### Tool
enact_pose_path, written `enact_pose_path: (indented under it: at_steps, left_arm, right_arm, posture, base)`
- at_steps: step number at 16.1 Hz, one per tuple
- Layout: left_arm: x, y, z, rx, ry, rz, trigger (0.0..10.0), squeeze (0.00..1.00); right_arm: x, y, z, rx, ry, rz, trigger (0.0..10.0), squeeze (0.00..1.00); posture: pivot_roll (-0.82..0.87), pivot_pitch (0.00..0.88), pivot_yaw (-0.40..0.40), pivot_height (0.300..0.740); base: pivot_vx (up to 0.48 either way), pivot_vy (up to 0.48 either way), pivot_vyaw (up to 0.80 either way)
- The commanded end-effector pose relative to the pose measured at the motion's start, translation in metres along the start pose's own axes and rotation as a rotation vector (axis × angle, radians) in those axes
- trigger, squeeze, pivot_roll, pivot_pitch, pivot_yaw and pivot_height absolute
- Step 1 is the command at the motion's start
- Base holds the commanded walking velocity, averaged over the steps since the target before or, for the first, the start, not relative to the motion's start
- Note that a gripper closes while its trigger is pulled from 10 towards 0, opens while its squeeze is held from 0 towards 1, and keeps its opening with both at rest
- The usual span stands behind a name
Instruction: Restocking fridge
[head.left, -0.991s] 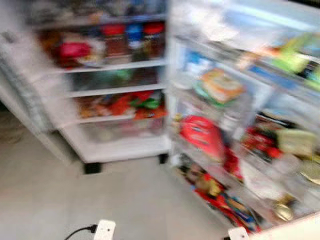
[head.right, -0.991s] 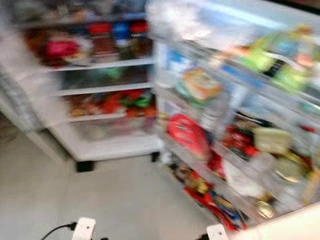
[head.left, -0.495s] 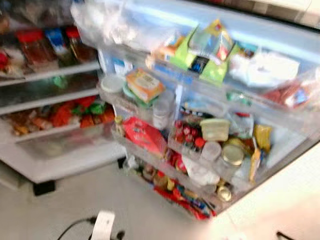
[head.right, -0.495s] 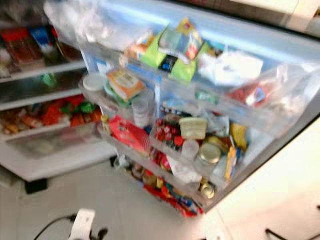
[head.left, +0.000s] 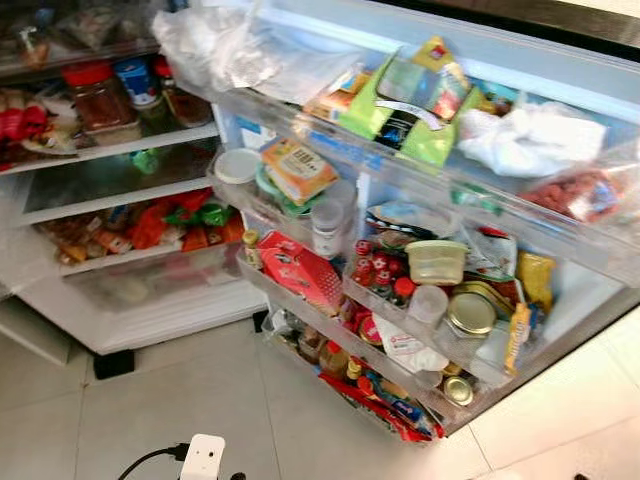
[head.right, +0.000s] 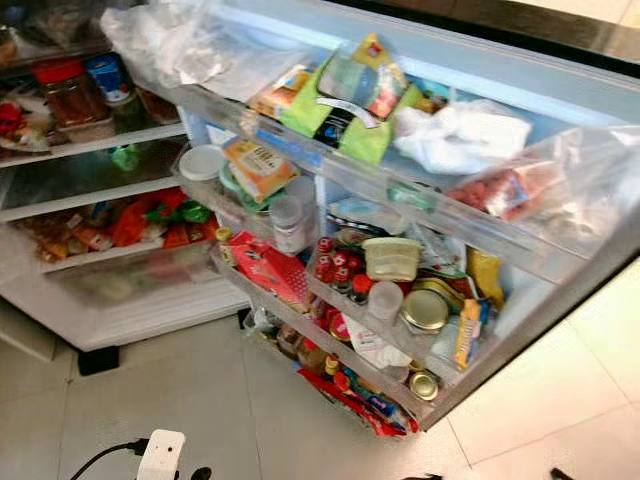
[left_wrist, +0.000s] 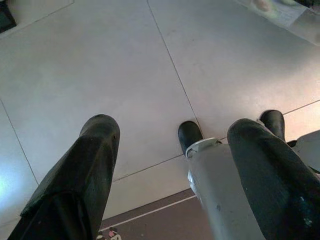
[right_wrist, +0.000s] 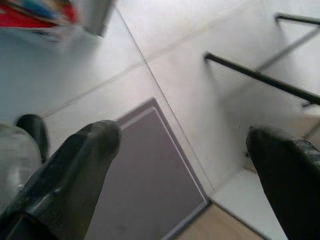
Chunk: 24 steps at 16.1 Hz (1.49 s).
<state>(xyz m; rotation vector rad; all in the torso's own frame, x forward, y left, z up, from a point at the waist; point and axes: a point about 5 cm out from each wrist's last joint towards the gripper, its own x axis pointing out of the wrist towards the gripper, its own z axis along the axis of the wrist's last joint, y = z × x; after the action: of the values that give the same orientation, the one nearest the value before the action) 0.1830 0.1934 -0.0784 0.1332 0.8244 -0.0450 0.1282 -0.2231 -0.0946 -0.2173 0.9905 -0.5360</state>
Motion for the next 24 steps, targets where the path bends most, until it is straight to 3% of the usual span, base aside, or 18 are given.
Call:
enact_pose_path:
  at_steps: [1,2,4,6,11,12,17,19,21,24]
  left_arm:
    - [-0.003,0.003,-0.010,-0.006,0.034,0.013,10.0,0.00]
    - [-0.003,0.004,-0.011,-0.009,0.040,0.015,10.0,0.00]
    - [-0.004,0.005,-0.012,-0.010,0.043,0.017,10.0,0.00]
    - [-0.004,0.006,-0.013,-0.010,0.049,0.016,10.0,0.00]
    - [-0.004,0.006,-0.013,-0.008,0.050,0.011,10.0,0.00]
    - [-0.004,0.007,-0.012,-0.008,0.049,0.011,10.0,0.00]
    - [-0.004,0.009,-0.012,-0.010,0.048,0.012,10.0,0.00]
    - [-0.004,0.009,-0.012,-0.012,0.048,0.012,10.0,0.00]
    - [-0.004,0.011,-0.011,-0.013,0.044,0.015,10.0,0.00]
    - [-0.003,0.012,-0.009,-0.013,0.036,0.017,10.0,0.00]
  right_arm:
    - [0.014,-0.033,0.013,0.029,-0.001,-0.065,10.0,0.00]
    - [0.021,-0.053,0.023,0.071,-0.005,-0.115,10.0,0.00]
    - [0.023,-0.062,0.027,0.143,-0.008,-0.173,10.0,0.00]
    - [0.027,-0.084,0.041,0.247,-0.057,-0.252,10.0,0.00]
    - [0.030,-0.124,0.072,0.382,-0.166,-0.372,10.0,0.00]
    - [0.031,-0.135,0.085,0.482,-0.207,-0.374,10.0,0.00]
    - [0.031,-0.145,0.120,0.532,-0.320,-0.325,10.0,0.00]
    - [0.030,-0.147,0.132,0.593,-0.359,-0.302,10.0,0.00]
    - [0.027,-0.149,0.154,0.573,-0.427,-0.279,10.0,0.00]
    - [0.025,-0.153,0.166,0.576,-0.461,-0.283,10.0,0.00]
  posture:
    - [-0.03,0.138,0.012,0.740]
    - [-0.03,0.138,0.012,0.740]
    - [-0.04,0.136,0.015,0.740]
    - [-0.04,0.129,0.017,0.740]
    - [-0.05,0.114,0.024,0.740]
    - [-0.05,0.115,0.024,0.740]
    - [-0.05,0.120,0.029,0.740]
    - [-0.05,0.122,0.032,0.740]
    - [-0.04,0.122,0.034,0.740]
    - [-0.04,0.124,0.036,0.740]
  base:
    - [0.000,0.000,0.00]
    - [0.000,0.000,0.00]
    - [0.000,0.000,0.00]
    - [0.000,0.000,0.00]
    - [0.000,0.000,0.00]
    - [0.000,0.000,0.00]
    - [0.000,0.000,0.00]
    - [0.000,0.000,0.00]
    - [0.000,0.000,0.00]
    - [0.000,0.000,0.00]
